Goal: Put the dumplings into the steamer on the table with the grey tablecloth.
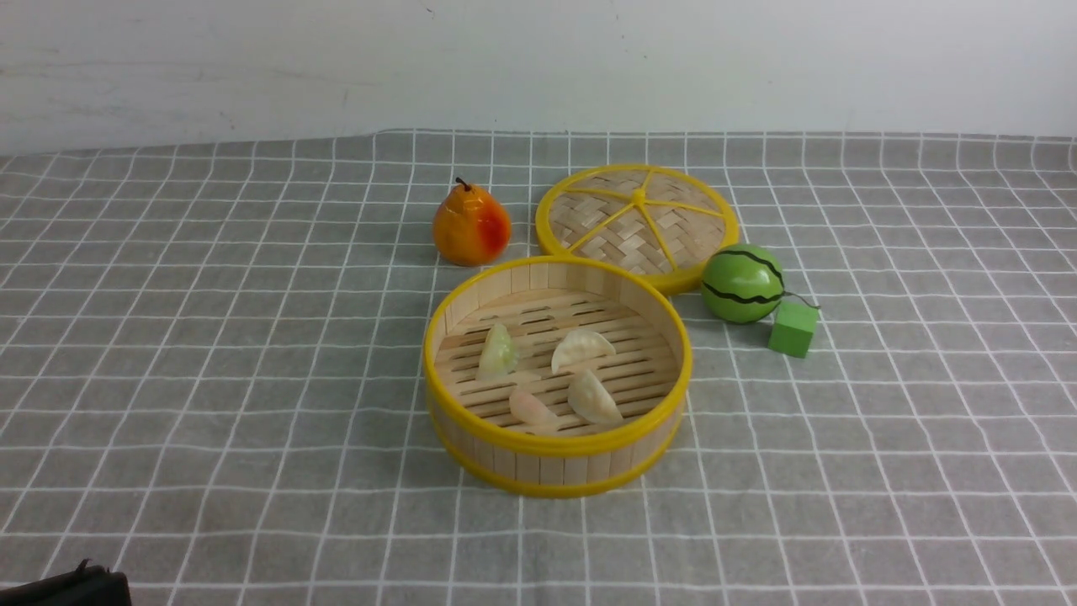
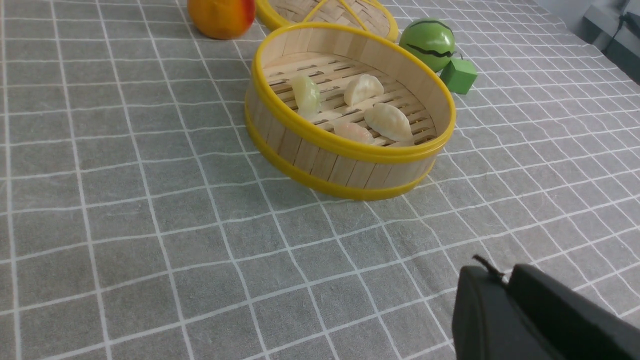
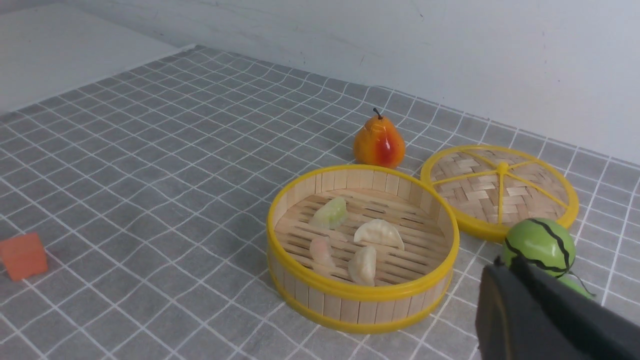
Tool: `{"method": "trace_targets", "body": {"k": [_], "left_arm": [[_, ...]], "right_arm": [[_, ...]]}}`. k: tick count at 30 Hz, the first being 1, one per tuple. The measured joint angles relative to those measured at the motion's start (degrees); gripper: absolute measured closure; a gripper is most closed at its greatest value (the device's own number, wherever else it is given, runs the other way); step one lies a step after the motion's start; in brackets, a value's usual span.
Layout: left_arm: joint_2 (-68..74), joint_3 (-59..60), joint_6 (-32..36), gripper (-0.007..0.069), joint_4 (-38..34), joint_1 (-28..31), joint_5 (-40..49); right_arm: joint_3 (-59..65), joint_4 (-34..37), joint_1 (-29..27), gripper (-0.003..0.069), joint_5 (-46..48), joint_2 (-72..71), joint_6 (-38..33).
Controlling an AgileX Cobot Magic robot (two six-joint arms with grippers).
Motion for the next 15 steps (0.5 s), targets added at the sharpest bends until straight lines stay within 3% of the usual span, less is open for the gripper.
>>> {"method": "trace_targets", "body": {"k": [6,10,15], "left_arm": [[0.00,0.00,0.00,0.0547,0.00,0.00,0.00],[0.00,0.00,0.00,0.0545,0.00,0.00,0.00],[0.00,0.00,0.00,0.0539,0.00,0.00,0.00]], "right_arm": [[8.65,-0.79,-2.35,0.0666,-3.48,-3.16,0.35],[18.18,-0.62,-8.86,0.0666,-9.61,-9.20,3.93],[31.67,-3.43,-22.23,0.0666,-13.54,-20.04,10.86]]}}
